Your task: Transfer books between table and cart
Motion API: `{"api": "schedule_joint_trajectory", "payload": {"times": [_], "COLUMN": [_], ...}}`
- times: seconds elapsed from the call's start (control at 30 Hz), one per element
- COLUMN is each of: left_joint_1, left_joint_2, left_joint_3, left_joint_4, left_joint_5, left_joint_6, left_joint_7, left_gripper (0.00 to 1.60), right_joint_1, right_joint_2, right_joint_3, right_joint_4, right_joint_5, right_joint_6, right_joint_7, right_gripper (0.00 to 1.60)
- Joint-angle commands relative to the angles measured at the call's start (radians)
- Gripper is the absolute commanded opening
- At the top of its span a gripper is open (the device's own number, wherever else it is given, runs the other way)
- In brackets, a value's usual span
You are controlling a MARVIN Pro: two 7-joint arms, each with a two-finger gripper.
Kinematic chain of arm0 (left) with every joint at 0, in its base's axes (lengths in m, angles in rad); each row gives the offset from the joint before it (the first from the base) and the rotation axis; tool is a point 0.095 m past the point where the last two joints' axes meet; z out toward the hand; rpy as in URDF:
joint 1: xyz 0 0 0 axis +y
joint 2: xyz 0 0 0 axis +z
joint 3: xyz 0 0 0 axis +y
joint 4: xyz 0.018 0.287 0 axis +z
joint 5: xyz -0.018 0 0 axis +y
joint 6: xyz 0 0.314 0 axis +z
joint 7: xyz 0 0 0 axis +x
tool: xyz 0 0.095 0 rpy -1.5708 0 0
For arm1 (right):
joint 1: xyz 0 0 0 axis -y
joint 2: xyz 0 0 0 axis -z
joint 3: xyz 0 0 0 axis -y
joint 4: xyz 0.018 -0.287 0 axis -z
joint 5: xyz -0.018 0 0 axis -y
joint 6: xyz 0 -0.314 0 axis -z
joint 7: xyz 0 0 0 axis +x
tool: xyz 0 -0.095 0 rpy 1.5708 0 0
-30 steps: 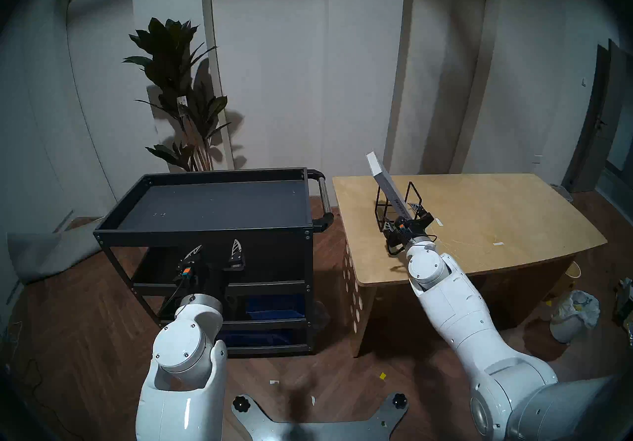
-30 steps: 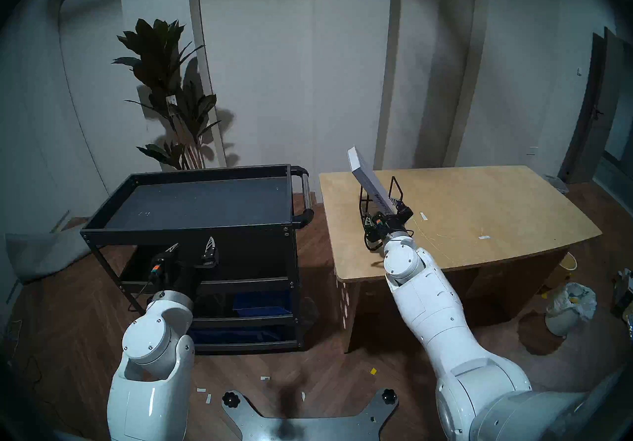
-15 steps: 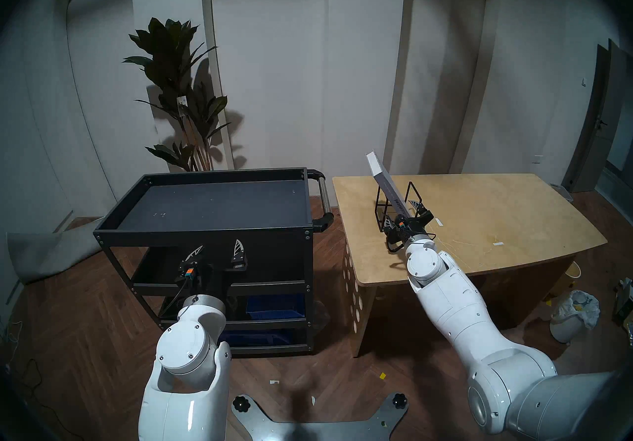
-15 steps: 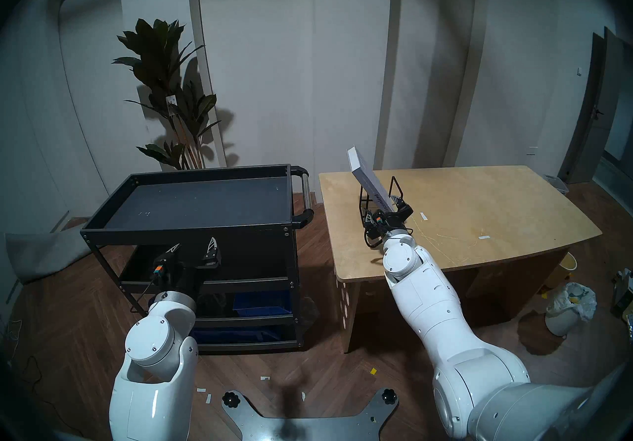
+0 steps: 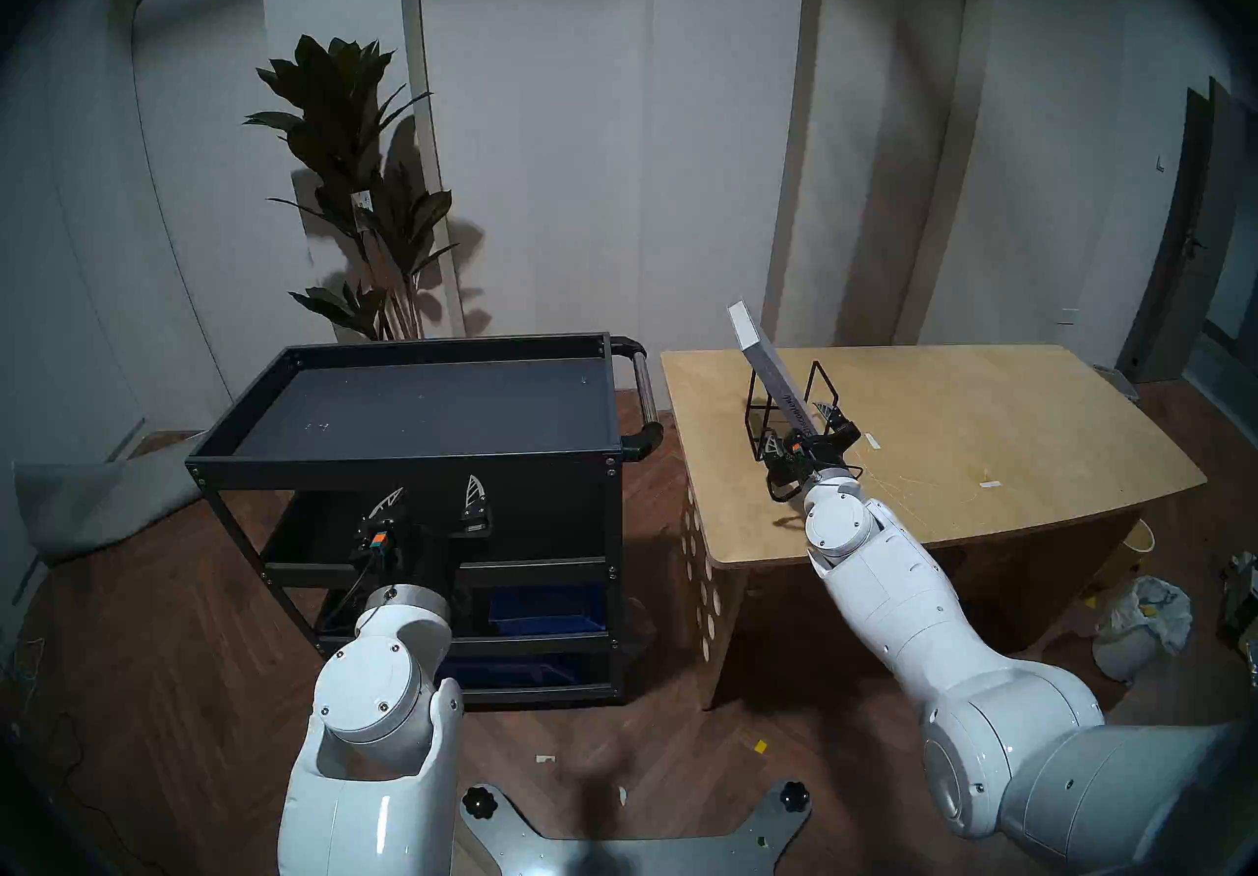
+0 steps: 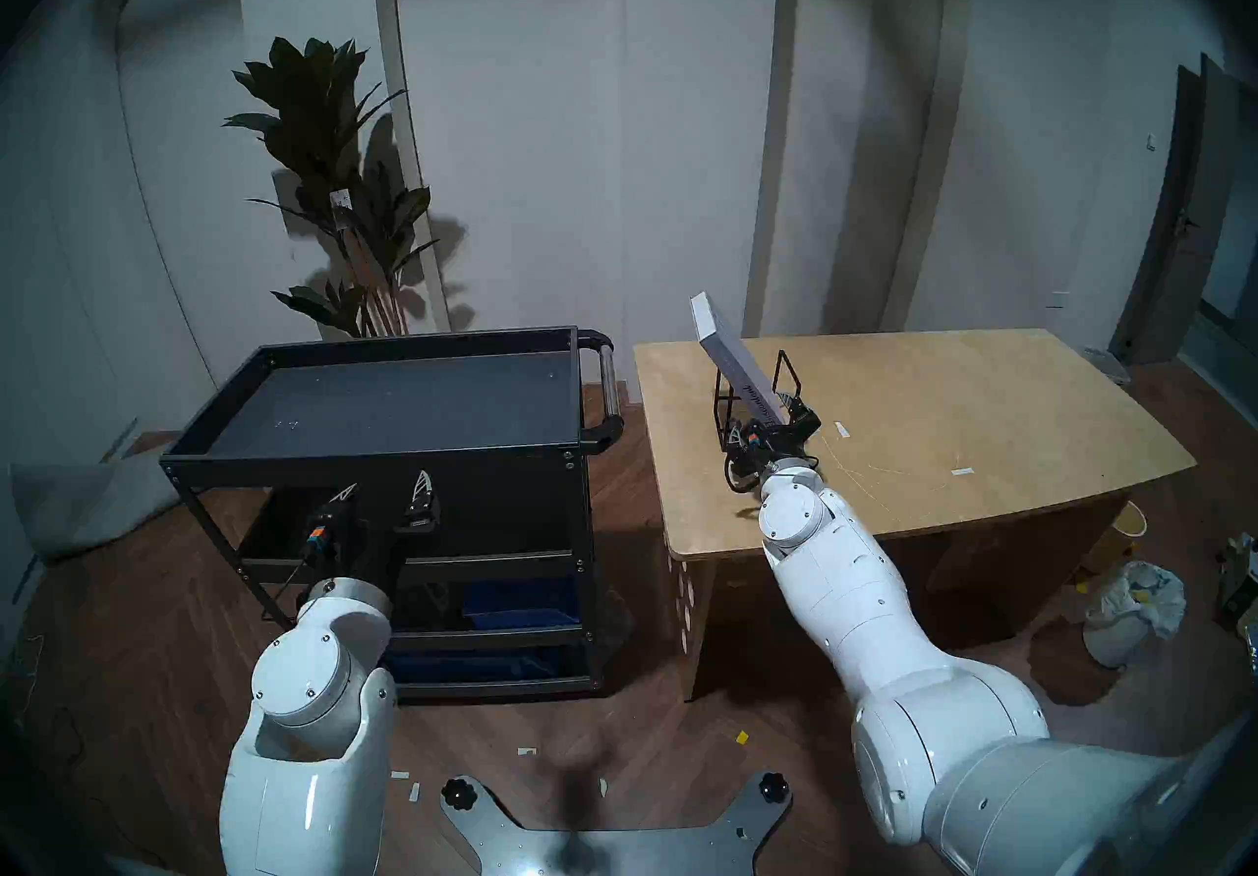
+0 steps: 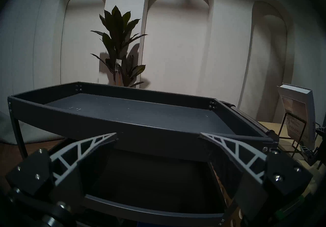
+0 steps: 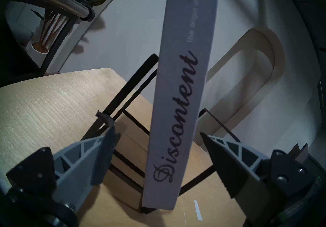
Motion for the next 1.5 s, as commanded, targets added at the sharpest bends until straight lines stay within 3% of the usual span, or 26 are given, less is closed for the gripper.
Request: {"api": "schedule_joint_trajectory", "payload": {"times": [0.0, 0.43, 1.17, 1.23, 1.3, 1.33, 1.47], "left_joint_1": [-0.016, -0.013, -0.009, -0.010, -0.010, -0.010, -0.011], "left_joint_2": [0.003, -0.001, -0.005, -0.005, -0.006, -0.006, -0.006], "left_joint_3": [-0.004, -0.010, -0.008, -0.008, -0.008, -0.008, -0.007], "left_joint_4": [-0.018, -0.023, -0.030, -0.029, -0.029, -0.028, -0.028], "left_joint_5": [-0.001, 0.002, 0.009, 0.009, 0.010, 0.010, 0.011], "left_joint_6": [-0.009, -0.011, -0.011, -0.011, -0.012, -0.012, -0.012], "left_joint_7": [-0.002, 0.009, 0.015, 0.015, 0.014, 0.014, 0.013], "left_gripper": [1.60, 1.60, 1.60, 1.60, 1.60, 1.60, 1.60], "right_joint_1": [0.083, 0.162, 0.254, 0.261, 0.267, 0.270, 0.281], "right_joint_2": [-0.022, -0.050, -0.073, -0.074, -0.075, -0.075, -0.075], "right_joint_3": [-0.003, -0.002, -0.003, -0.003, -0.003, -0.003, -0.002], "right_joint_4": [0.046, 0.197, 0.368, 0.383, 0.395, 0.401, 0.424], "right_joint_5": [-0.006, -0.018, -0.038, -0.041, -0.042, -0.043, -0.046], "right_joint_6": [-0.039, -0.102, -0.176, -0.182, -0.187, -0.189, -0.201], "right_joint_7": [-0.042, -0.102, -0.163, -0.169, -0.173, -0.175, -0.184], "right_gripper": [1.60, 1.60, 1.60, 1.52, 1.34, 1.05, 0.76]}}
